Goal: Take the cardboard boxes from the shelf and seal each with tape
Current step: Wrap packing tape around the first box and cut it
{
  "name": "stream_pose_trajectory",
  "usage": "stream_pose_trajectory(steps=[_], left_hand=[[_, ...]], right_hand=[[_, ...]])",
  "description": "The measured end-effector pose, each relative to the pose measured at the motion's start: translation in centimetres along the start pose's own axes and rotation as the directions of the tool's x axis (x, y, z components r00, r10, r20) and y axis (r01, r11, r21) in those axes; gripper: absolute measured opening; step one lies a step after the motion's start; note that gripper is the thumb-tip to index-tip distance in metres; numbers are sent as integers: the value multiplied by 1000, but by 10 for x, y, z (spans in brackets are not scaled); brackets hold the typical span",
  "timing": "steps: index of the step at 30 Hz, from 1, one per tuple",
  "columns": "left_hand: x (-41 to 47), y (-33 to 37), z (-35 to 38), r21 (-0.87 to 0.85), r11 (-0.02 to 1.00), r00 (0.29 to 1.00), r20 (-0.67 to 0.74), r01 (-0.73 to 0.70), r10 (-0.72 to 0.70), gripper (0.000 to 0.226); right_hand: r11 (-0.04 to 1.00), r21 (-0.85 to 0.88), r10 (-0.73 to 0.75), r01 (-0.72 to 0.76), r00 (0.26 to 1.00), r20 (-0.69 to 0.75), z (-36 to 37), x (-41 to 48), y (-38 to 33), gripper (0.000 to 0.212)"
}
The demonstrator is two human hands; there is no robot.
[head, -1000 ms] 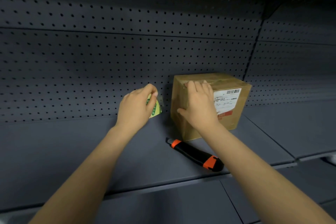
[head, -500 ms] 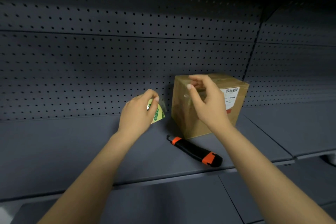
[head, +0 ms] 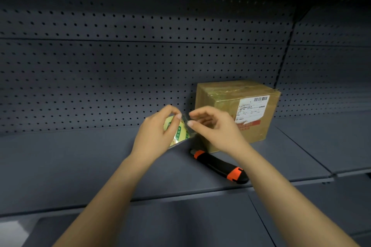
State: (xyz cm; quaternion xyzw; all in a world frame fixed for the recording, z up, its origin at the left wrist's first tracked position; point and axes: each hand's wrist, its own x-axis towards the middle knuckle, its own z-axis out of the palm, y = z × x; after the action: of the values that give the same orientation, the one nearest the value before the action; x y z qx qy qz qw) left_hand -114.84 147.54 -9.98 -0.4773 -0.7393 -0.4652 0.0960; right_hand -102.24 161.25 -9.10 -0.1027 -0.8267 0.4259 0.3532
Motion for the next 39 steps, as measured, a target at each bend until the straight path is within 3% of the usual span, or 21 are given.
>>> stream_pose_trajectory(steps=[3, 8, 21, 28, 34, 39], left_hand=[[-1, 0, -2, -1, 1000, 1000, -2, -3, 3, 11], [-3, 2, -6, 7, 1000, 1000, 0, 6, -6, 11], [-8, 7, -12, 37, 999, 1000, -18, 25, -25, 9], [-11, 3, -10, 48, 999, 1000, -30, -4, 5, 14], [-10, 1, -9, 29, 1000, 1000, 9, 3, -3, 46], [-9, -8, -11, 72, 997, 999, 31, -22, 20, 28]], right_hand=[[994, 97, -43, 40, 999, 33, 4, -3, -2, 17], [989, 60, -137, 135, 990, 31, 9, -3, -5, 9], [997, 59, -43, 51, 992, -119, 21, -5, -7, 15], [999, -3, -53, 53, 993, -103, 22, -4, -10, 8], [985, -162, -62, 63, 998, 7, 26, -3, -14, 10], [983, -184, 5, 4, 999, 52, 26, 0, -8, 7]])
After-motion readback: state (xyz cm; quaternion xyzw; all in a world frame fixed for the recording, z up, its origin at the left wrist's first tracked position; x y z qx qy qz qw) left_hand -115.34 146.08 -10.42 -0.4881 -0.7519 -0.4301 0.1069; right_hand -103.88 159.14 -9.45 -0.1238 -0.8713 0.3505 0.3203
